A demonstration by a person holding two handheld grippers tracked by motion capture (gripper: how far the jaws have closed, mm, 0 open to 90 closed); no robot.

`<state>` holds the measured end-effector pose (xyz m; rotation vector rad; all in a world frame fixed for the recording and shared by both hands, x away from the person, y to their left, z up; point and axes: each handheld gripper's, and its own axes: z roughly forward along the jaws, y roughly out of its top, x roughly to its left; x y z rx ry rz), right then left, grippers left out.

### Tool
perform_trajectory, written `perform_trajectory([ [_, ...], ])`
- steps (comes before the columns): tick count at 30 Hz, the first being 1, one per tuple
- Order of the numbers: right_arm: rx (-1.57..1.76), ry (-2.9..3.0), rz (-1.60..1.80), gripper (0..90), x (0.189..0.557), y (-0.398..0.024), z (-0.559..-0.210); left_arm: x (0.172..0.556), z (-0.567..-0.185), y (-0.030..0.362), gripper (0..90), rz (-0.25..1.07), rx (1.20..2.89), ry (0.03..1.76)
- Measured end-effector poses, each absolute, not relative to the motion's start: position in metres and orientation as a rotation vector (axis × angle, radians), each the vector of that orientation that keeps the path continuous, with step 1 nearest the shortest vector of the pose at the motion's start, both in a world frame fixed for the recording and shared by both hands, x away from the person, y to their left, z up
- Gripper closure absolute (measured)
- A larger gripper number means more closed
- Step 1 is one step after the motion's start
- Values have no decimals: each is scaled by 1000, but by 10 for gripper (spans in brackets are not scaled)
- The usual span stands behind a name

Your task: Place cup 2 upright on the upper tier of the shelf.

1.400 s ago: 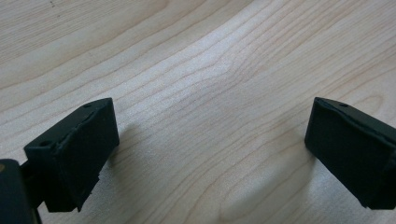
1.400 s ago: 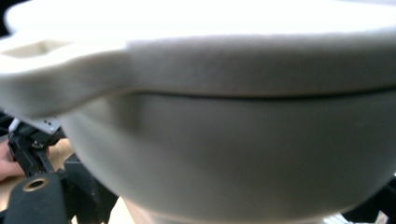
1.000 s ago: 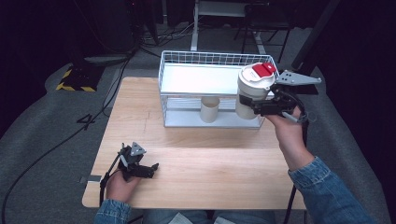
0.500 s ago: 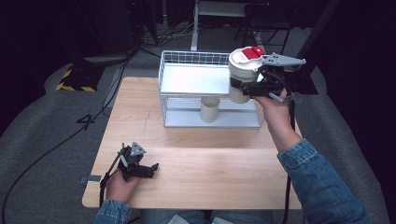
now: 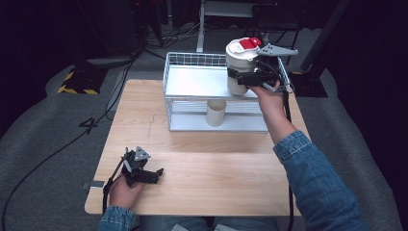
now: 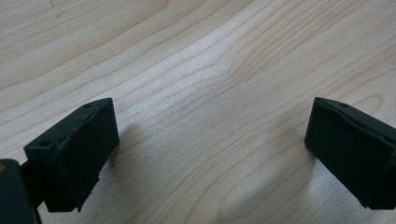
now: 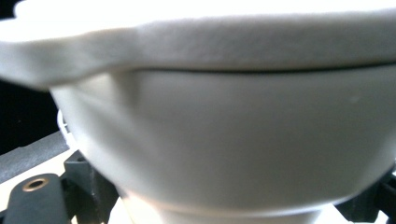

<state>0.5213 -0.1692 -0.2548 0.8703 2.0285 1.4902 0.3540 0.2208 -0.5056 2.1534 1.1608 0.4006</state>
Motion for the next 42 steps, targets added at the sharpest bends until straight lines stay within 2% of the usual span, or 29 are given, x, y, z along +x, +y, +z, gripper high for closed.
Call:
perform_trajectory([
  [17,923,2001,1516,132,556,-152,-270,354,-506,221,35,400,2152,1161],
  [42,942,2005,1518,131,566,-149,-279,354,-506,221,35,401,2153,1160],
])
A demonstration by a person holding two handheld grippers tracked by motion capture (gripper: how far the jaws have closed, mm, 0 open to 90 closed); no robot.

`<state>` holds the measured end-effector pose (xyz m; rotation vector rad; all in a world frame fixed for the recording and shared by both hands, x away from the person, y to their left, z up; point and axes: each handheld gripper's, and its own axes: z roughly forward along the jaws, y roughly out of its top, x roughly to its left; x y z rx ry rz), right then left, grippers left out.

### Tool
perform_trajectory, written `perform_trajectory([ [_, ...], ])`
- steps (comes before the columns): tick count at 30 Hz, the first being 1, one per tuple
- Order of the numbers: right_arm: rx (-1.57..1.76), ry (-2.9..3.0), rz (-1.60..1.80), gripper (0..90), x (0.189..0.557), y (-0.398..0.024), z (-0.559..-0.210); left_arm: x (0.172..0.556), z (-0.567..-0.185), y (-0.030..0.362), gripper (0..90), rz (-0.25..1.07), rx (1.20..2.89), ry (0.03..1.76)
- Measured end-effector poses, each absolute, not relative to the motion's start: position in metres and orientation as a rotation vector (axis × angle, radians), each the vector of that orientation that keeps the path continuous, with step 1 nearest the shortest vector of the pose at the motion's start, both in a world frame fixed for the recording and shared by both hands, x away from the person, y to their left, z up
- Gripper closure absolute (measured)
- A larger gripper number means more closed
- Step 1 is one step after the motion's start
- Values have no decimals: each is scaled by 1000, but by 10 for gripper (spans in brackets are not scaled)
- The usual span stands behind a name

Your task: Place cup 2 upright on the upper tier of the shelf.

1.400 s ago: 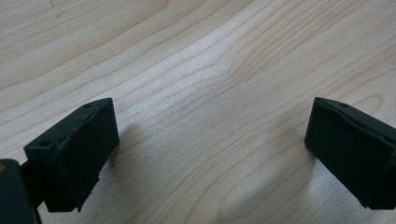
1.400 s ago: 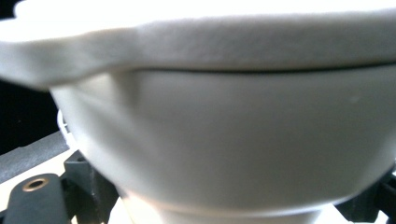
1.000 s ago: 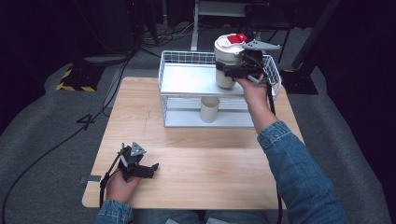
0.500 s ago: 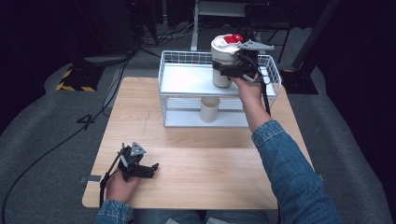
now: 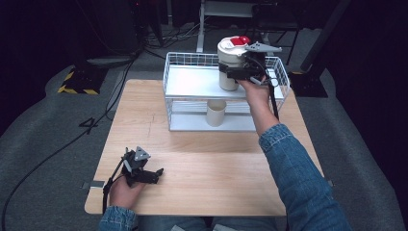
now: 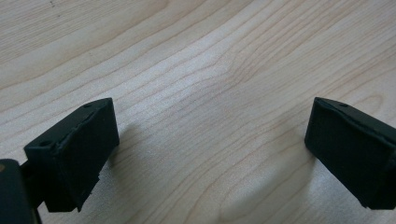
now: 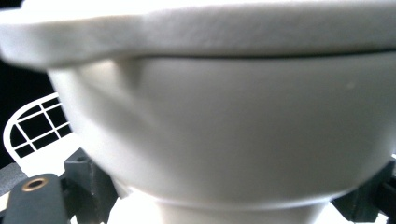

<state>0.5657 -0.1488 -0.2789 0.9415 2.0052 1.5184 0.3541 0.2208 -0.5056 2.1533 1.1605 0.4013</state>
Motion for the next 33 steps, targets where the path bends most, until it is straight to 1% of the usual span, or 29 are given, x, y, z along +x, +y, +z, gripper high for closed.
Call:
perform_trajectory([
  [19,901,2026,1461,128,556,-153,-280,354,-506,221,35,401,2154,1160],
  [33,904,2034,1456,121,557,-153,-279,354,-506,221,35,401,2154,1160],
])
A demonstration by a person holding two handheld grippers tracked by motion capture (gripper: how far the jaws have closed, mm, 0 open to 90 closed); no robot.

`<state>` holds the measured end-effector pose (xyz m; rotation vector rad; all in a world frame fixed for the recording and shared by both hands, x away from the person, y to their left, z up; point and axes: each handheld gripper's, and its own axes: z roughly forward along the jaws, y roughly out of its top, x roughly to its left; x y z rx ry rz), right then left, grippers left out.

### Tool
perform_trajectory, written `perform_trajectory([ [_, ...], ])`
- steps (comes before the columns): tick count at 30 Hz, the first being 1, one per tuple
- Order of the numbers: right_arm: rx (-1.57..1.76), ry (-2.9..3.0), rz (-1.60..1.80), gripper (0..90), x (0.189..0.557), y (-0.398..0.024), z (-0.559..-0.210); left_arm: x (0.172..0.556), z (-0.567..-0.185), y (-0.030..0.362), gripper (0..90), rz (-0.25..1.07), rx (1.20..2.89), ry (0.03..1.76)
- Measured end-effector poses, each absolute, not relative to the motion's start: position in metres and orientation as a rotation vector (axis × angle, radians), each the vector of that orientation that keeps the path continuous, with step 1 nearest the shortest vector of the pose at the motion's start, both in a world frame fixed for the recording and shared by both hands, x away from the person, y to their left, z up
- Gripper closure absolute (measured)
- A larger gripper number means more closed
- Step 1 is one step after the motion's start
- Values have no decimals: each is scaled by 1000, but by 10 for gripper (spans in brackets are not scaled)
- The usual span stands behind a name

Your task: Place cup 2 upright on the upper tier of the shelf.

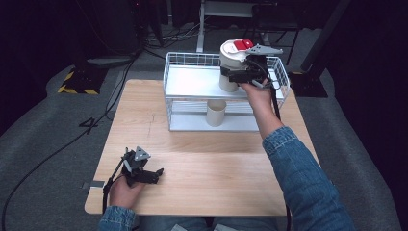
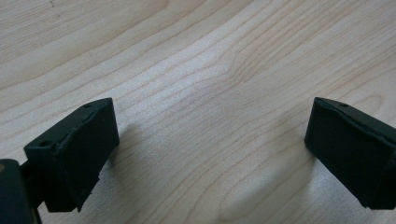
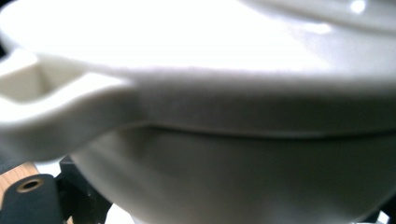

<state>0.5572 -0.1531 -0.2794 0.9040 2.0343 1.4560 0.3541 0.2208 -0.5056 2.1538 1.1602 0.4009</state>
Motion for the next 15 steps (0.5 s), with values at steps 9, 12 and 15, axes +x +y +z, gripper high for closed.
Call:
perform_trajectory([
  [9,921,2038,1451,75,558,-155,-280,354,-506,221,35,401,2154,1160],
  [12,924,2045,1448,62,557,-156,-279,354,-506,221,34,401,2154,1160],
  [15,921,2051,1437,57,556,-158,-279,354,-506,221,35,401,2154,1160],
])
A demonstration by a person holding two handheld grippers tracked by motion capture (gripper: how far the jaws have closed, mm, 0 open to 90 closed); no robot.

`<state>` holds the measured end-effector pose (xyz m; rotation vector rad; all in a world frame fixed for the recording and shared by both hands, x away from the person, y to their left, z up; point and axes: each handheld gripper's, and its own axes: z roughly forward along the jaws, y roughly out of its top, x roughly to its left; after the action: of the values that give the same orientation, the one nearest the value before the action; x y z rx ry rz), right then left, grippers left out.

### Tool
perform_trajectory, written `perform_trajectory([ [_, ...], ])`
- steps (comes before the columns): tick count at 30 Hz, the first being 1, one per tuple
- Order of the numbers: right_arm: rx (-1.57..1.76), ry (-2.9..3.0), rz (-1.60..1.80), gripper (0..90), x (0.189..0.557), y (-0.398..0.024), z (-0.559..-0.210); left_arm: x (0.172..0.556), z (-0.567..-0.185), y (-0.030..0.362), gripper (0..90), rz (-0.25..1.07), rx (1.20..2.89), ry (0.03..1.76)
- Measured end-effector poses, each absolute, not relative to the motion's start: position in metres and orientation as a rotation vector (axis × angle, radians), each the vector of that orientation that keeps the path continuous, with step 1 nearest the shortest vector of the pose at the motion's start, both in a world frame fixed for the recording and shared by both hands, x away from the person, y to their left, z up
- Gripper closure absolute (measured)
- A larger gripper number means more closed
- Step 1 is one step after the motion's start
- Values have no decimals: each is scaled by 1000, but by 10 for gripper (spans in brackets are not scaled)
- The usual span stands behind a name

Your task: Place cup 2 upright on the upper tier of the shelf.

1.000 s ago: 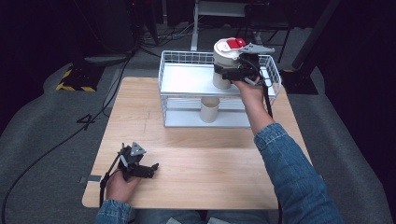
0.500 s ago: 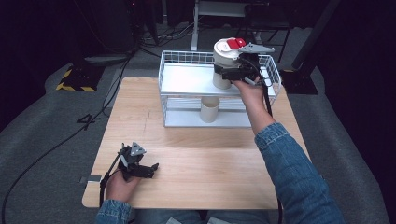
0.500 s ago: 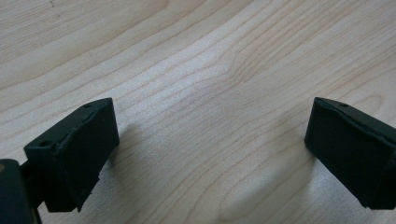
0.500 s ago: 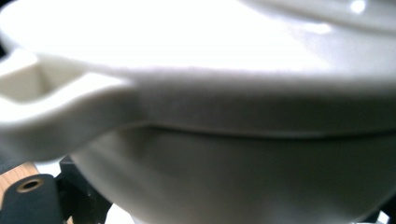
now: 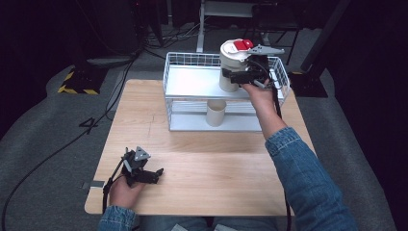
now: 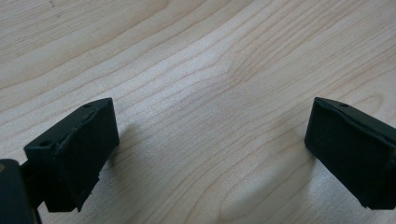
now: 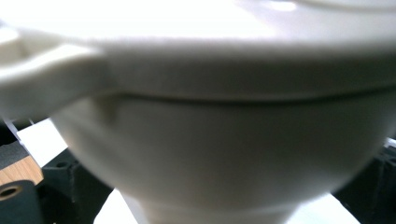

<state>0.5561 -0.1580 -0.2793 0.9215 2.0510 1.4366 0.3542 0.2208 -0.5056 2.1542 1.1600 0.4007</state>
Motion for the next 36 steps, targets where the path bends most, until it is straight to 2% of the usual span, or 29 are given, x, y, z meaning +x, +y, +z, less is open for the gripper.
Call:
perform_trajectory([
  [13,908,2043,1411,53,535,-172,-273,354,-506,221,35,400,2155,1159],
  [24,856,2088,1450,54,498,-194,-265,353,-506,221,35,408,2153,1166],
  [36,812,2111,1466,54,461,-224,-274,353,-505,221,35,410,2154,1166],
])
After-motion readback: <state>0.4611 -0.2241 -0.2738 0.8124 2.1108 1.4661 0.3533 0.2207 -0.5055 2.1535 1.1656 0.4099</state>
